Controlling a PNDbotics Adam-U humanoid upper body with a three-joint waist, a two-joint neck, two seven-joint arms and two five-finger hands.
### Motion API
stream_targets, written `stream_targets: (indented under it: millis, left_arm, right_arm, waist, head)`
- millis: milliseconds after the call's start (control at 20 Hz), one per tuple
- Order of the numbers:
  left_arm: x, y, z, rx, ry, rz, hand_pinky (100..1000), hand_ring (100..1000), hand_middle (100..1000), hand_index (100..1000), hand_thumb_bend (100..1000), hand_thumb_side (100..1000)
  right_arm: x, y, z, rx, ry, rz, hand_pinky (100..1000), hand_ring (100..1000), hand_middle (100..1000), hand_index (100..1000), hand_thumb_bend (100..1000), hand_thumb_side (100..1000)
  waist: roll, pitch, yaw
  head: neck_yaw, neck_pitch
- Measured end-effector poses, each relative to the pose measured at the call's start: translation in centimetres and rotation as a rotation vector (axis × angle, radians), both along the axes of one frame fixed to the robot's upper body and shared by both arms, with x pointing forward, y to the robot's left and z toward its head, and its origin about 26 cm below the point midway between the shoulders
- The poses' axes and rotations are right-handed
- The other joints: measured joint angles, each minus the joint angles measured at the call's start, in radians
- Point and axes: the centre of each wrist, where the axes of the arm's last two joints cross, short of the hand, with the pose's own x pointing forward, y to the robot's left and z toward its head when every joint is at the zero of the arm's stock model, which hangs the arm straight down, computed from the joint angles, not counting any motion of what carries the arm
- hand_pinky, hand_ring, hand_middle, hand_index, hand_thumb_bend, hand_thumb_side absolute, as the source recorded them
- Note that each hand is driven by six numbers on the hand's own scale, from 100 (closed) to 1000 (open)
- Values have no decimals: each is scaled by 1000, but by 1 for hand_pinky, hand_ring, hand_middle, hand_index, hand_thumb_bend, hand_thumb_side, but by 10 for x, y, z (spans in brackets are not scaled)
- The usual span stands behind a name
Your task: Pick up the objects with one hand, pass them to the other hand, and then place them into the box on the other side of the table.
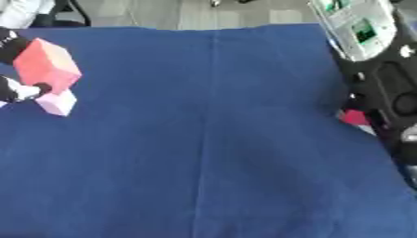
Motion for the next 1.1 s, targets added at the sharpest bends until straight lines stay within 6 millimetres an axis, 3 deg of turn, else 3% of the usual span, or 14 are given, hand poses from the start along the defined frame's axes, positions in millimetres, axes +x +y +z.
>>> stream_targets:
  millis: [250,300,350,550,900,950,1100]
  left_arm:
    - [3,-18,-10,-31,-77,-71,735,628,532,457,271,100]
    - [4,-20,-13,-39,-90,-81,734,626,531,456,323,100]
    - [5,-22,-15,-47,-104,-89,734,625,531,454,265,100]
    - [9,-28,-26,-81,-145,-115,735,624,531,453,259,107]
    - [14,-39,-42,-106,-197,-168,736,624,529,449,265,100]
    - [15,-40,-44,-108,-204,-172,735,623,528,448,265,100]
    - [16,-43,-50,-114,-221,-179,734,620,525,445,266,101]
  right_arm:
    - [2,30,-11,-123,8,65,905,868,870,888,505,270]
    - [3,35,-13,-142,8,76,905,868,870,887,508,266]
    - [3,40,-15,-159,8,84,905,868,870,887,514,259]
    - [4,56,-24,-205,12,105,903,867,870,887,526,247]
    - [4,75,-35,-250,18,123,901,868,872,887,544,237]
    - [3,77,-36,-256,18,129,900,868,872,888,584,244]
    - [1,82,-38,-273,20,149,900,868,872,888,550,237]
  waist:
    - [-8,0,-3]
    - [-9,0,-4]
    - [-11,0,-6]
    - [-15,0,-11]
    - [-18,0,-12]
    - [-19,0,-12]
    - [-19,0,-13]
  head:
    - [-21,1]
    - [-22,3]
    - [-24,3]
    - [-29,4]
    - [-39,4]
    - [-40,4]
    - [-44,4]
